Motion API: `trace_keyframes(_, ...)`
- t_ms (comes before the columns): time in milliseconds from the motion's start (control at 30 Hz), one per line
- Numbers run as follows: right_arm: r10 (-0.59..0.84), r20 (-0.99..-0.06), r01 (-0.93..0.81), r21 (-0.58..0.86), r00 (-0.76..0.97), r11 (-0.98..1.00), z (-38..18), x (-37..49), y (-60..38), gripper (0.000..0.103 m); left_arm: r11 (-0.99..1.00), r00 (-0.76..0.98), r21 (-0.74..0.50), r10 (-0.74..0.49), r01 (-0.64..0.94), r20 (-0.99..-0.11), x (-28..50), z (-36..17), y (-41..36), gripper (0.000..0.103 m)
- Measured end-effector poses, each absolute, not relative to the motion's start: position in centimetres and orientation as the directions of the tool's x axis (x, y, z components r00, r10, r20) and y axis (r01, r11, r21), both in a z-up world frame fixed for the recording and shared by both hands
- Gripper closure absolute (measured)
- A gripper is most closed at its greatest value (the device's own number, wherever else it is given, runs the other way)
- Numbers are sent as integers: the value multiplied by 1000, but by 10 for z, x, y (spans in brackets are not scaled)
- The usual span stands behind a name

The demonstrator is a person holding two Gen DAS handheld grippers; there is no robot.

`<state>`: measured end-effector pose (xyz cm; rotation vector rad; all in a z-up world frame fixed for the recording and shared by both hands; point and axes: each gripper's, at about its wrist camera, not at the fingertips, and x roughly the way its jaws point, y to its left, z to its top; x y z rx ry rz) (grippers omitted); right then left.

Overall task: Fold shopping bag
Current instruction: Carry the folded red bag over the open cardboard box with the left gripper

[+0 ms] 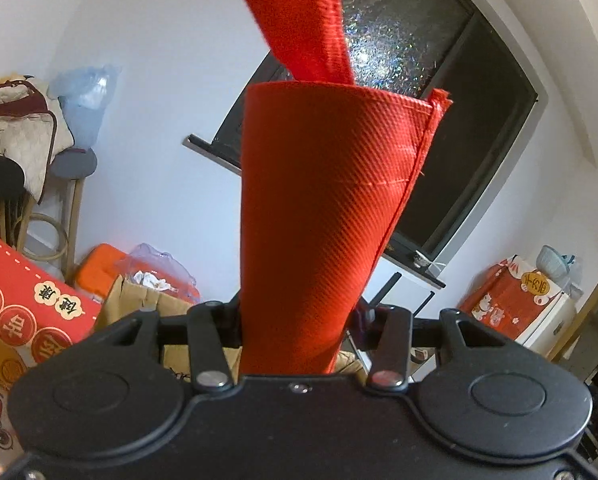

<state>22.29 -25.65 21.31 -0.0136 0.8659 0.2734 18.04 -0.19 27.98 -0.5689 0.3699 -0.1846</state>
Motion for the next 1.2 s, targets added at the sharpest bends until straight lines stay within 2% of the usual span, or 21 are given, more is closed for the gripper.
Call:
trace_keyframes(200,231,-755,-245,96,613,965,213,224,-256,79,771,883,-637,-309,15,-354,195,260,9,56)
trace_keyframes(567,223,-758,-245,86,613,966,213,223,-255,79,730,830,-677,-318,-93,-457,211,234,24,56)
trace_keyframes(900,223,-752,-231,97,620,968,212,222,-256,79,719,780,-669,-304,-188,-547,231,214,38,55)
trace_keyframes(1200,220,-749,-216,105,626,971,211,223,-255,79,770,721,-591,-266,-241,-640,257,202,56,56)
